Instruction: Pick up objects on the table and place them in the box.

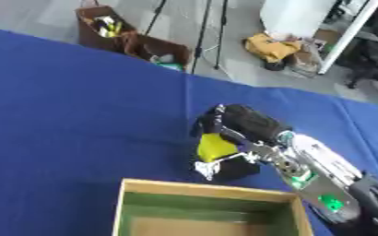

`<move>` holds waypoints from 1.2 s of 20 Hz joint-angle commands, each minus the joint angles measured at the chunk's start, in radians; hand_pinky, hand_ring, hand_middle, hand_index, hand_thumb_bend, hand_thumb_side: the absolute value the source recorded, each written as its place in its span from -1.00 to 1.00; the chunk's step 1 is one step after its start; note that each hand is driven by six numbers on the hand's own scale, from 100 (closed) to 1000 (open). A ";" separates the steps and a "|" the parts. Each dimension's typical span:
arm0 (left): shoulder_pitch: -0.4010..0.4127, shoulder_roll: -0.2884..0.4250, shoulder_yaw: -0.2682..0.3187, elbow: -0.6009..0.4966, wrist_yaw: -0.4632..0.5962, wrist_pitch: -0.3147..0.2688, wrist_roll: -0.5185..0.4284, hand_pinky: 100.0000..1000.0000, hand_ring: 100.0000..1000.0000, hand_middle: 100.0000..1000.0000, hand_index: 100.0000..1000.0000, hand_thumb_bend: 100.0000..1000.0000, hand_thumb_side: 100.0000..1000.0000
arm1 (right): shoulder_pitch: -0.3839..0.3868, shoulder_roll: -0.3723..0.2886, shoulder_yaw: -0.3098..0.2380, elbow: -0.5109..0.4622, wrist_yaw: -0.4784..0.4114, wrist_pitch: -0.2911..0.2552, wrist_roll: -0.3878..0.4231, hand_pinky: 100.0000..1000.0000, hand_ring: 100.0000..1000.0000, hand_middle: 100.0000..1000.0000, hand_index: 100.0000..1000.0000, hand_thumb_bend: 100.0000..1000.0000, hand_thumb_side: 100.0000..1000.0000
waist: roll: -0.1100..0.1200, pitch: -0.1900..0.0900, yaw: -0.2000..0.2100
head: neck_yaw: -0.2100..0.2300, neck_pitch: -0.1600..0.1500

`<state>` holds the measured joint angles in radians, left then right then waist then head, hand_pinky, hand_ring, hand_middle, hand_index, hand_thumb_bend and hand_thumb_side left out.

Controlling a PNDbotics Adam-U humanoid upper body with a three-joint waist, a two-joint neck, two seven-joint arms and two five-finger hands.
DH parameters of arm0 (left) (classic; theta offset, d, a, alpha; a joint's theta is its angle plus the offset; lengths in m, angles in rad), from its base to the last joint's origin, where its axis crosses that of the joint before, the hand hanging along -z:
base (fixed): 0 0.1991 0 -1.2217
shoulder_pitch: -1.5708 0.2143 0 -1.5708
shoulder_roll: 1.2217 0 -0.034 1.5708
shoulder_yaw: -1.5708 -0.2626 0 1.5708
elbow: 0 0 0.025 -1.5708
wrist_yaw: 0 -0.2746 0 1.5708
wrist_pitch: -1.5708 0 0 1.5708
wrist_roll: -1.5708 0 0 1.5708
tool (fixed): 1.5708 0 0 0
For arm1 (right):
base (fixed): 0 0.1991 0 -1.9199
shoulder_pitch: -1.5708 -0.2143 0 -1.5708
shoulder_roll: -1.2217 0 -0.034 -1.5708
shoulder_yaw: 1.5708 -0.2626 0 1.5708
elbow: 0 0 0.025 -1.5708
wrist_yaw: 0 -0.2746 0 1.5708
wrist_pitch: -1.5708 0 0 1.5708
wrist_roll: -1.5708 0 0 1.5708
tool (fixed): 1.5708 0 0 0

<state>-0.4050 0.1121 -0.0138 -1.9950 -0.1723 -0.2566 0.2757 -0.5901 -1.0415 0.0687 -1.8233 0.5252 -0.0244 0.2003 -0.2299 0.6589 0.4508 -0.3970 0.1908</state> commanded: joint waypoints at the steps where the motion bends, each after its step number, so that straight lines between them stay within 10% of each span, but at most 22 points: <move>1: -0.004 -0.003 -0.003 -0.005 0.000 0.001 -0.004 -0.07 0.03 0.01 0.62 -1.00 1.00 | -0.006 -0.023 -0.007 -0.014 -0.022 0.006 -0.041 0.05 0.06 -0.38 0.14 -1.00 0.18 | 0.009 -0.032 -0.009 | -0.004 -0.006; 10: -0.002 0.007 0.001 -0.005 0.009 0.006 -0.003 -0.07 0.03 0.02 0.62 -1.00 1.00 | 0.009 -0.038 -0.027 -0.043 -0.110 0.029 -0.235 -0.02 0.00 -0.50 -0.02 -1.00 0.63 | 0.014 -0.062 -0.027 | 0.000 0.014; 24: 0.004 0.026 0.007 -0.005 0.030 0.010 0.000 -0.07 0.04 0.02 0.62 -1.00 1.00 | 0.041 -0.054 -0.031 -0.073 -0.172 0.039 -0.320 -0.04 -0.01 -0.55 -0.05 -1.00 0.44 | 0.032 -0.119 -0.069 | 0.001 0.059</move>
<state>-0.4016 0.1165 -0.0136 -1.9884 -0.1461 -0.2471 0.2745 -0.5449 -1.0529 0.0588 -1.8760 0.3666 0.0129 -0.1116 -0.2069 0.5679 0.3822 -0.3967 0.2448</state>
